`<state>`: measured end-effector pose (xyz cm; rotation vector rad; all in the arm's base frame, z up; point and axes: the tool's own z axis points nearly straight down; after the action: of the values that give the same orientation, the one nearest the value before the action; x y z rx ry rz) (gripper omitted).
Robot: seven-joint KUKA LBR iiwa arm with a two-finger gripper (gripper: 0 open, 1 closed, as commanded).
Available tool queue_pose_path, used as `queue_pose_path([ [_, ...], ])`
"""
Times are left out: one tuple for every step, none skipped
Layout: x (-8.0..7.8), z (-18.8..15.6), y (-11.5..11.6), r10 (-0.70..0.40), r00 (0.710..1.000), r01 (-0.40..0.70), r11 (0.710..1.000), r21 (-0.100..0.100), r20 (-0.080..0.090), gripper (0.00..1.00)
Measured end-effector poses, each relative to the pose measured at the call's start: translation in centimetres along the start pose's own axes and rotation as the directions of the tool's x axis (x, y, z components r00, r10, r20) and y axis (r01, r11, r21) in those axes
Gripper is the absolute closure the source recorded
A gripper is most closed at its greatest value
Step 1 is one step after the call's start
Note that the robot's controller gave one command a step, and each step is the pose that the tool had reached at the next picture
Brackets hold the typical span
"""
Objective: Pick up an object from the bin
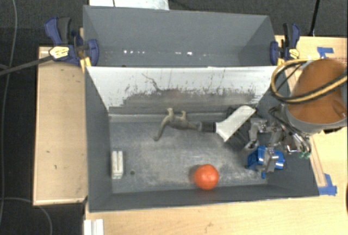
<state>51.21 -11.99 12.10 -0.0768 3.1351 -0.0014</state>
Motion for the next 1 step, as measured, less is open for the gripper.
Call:
queue_pose_path([
  [-1.2, 2.55, -1.04, -0.095, 0.995, 0.095, 0.995, -0.001, -0.002, 0.0],
])
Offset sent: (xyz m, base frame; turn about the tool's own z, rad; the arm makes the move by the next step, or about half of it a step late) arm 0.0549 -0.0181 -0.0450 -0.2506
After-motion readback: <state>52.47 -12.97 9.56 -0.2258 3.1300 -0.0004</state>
